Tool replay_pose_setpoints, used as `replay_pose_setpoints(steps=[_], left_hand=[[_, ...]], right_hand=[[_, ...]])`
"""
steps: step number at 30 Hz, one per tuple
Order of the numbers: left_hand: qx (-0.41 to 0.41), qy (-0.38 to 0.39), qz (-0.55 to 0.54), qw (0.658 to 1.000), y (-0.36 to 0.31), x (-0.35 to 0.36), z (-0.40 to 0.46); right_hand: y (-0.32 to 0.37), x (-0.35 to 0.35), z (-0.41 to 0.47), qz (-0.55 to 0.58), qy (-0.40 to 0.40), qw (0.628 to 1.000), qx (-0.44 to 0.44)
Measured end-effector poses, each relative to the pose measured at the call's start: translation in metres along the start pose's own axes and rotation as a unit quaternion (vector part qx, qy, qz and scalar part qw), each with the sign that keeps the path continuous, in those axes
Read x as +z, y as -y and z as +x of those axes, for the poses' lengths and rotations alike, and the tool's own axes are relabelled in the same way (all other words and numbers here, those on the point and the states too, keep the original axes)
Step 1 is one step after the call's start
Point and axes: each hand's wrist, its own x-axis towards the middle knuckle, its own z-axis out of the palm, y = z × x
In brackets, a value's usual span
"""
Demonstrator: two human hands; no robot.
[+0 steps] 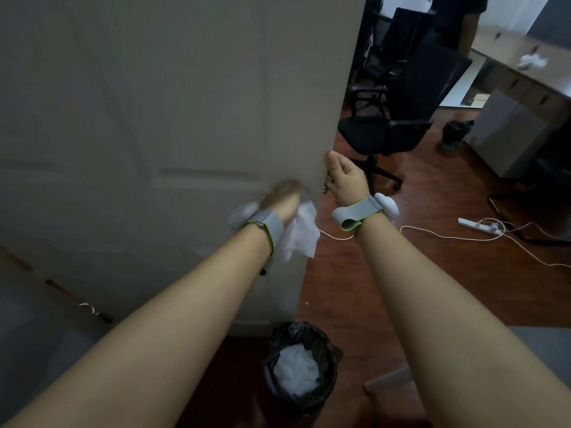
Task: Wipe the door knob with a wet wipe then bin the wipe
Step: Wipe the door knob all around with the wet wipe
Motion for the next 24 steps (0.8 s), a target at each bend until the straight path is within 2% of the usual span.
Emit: replay_pose_setpoints(steps=[2,4,5,6,7,9,10,12,13,15,17,18,20,21,24], left_hand=[[0.043,-0.009,0.137,0.990,-0.002,0.007,-0.005],[0.038,-0.042,0.152,0.987,0.002,0.005,-0.009],[0.023,-0.050,0.113,0.992,0.005,0.003,-0.008],[0.000,-0.032,0.018,0.999,0.009,0.003,-0.004],[-0.030,0.026,-0.108,0.993,0.012,0.003,0.000],[-0.044,0.162,-0.310,0.936,0.018,0.006,0.002],[-0.048,0.195,-0.378,0.904,0.021,0.009,0.003],[-0.074,0.187,-0.459,0.865,0.024,0.017,0.007],[-0.078,0.167,-0.456,0.871,0.023,0.016,0.006],[-0.077,0.137,-0.366,0.917,0.020,0.013,0.009],[-0.070,0.109,-0.160,0.979,0.013,0.006,0.011],[-0.051,0.077,-0.061,0.994,0.007,0.004,0.010],[0.018,0.060,0.119,0.991,-0.008,0.003,0.002],[0.043,0.056,0.153,0.986,-0.014,0.004,-0.002],[0.054,0.086,0.131,0.986,-0.016,0.002,-0.004]], right_hand=[[-0.003,-0.004,0.003,0.004,0.003,1.000,0.001],[0.000,-0.002,0.001,-0.006,0.009,1.000,0.006],[0.001,-0.003,0.001,-0.017,0.006,1.000,0.007],[0.001,-0.004,0.001,-0.029,0.007,0.999,0.012],[0.004,-0.003,-0.001,-0.043,0.002,0.999,0.008],[0.002,-0.007,0.000,-0.057,0.001,0.998,0.009],[0.000,-0.008,0.002,-0.058,0.002,0.998,0.009],[-0.001,-0.010,0.002,-0.063,0.005,0.998,0.012],[0.001,-0.010,0.002,-0.066,0.006,0.998,0.013],[0.002,-0.009,0.002,-0.061,0.013,0.998,0.016],[0.002,-0.008,0.001,-0.057,0.014,0.998,0.015],[0.001,-0.007,0.001,-0.057,0.016,0.998,0.009],[0.000,-0.007,0.000,-0.041,0.016,0.999,0.009],[0.001,-0.006,-0.001,-0.036,0.013,0.999,0.011],[0.000,-0.007,-0.002,-0.044,0.013,0.999,0.014]])
